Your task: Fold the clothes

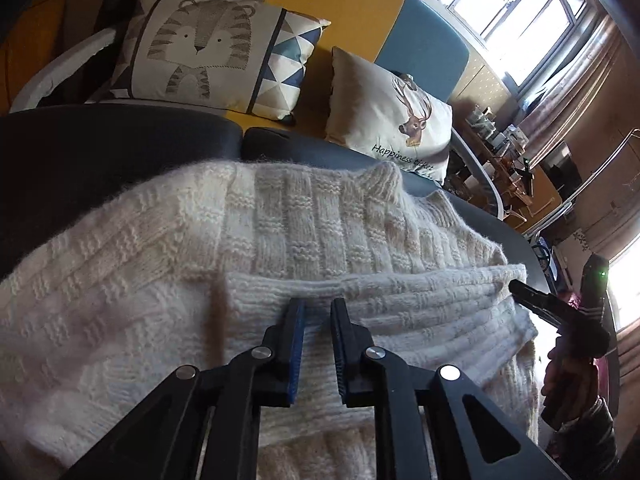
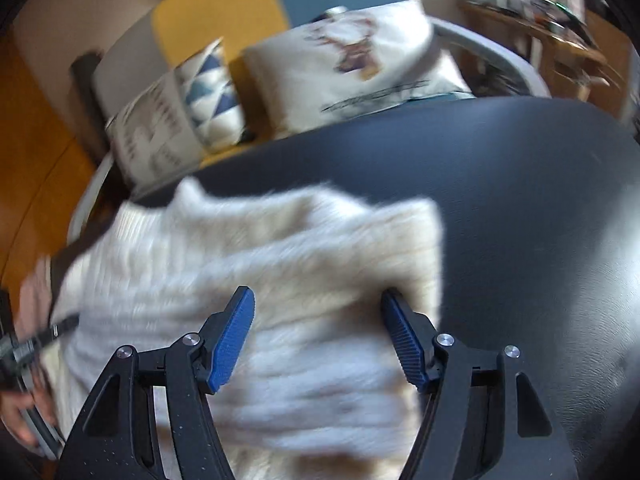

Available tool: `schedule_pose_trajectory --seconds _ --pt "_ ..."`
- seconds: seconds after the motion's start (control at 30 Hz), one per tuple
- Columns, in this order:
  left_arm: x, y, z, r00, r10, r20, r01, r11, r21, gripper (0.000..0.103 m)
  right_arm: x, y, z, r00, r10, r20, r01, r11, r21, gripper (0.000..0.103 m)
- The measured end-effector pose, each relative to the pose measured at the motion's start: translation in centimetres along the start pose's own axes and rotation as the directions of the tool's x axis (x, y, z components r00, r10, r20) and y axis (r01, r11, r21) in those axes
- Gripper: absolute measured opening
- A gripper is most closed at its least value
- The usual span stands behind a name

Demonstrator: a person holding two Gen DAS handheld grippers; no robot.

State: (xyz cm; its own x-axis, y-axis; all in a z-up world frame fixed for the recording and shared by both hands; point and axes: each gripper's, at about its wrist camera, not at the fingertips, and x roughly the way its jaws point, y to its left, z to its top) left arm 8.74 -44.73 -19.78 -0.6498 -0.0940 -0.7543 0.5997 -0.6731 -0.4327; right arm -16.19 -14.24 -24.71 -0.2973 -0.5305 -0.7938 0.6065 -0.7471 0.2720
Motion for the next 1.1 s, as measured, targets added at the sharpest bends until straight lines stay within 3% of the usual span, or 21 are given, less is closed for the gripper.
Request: schedule_pose_trajectory --seconds 0.23,0.57,0.7,0.87,0.93,1.1 --pt "-0.4 -0.8 0.5 1.000 -0.010 -0.016 0.009 0.999 -0.032 0.017 -3.6 -0.4 0.0 0.996 -0.080 0.046 0.084 0.993 -0.082 0.069" --pt "0.8 -1.2 0.7 1.000 -0.024 -0.010 0.023 1.000 -0.014 0.019 3.4 2.4 1.9 0.992 -0.093 -0.086 0.065 0.955 -0.289 0.073" --pt "0.7 -1.0 0.7 0.999 -0.034 -0.016 0.034 0.999 0.004 0.018 1.8 2.3 1.6 0.993 -0.107 -0.047 0.091 0.960 -0.265 0.074" --pt "0.1 -2.3 1.0 0.999 -0.039 -0.027 0.039 0.999 0.008 0.019 -4.1 3.1 -1.4 0.992 -0.098 0.079 0.117 0.952 -0.284 0.074" --pt "0.2 -3.4 0.8 0.998 -0.053 -0.033 0.054 0.998 0.042 0.019 -4.5 3.2 -2.6 0.994 -0.095 0.048 0.105 0.947 -0.305 0.074" --pt "1.2 -3.7 0.1 0.998 -0.032 -0.057 0.035 0.998 0.056 0.019 -2.4 1.4 -4.8 0.980 -0.192 -0.044 0.169 0.933 -0.316 0.075"
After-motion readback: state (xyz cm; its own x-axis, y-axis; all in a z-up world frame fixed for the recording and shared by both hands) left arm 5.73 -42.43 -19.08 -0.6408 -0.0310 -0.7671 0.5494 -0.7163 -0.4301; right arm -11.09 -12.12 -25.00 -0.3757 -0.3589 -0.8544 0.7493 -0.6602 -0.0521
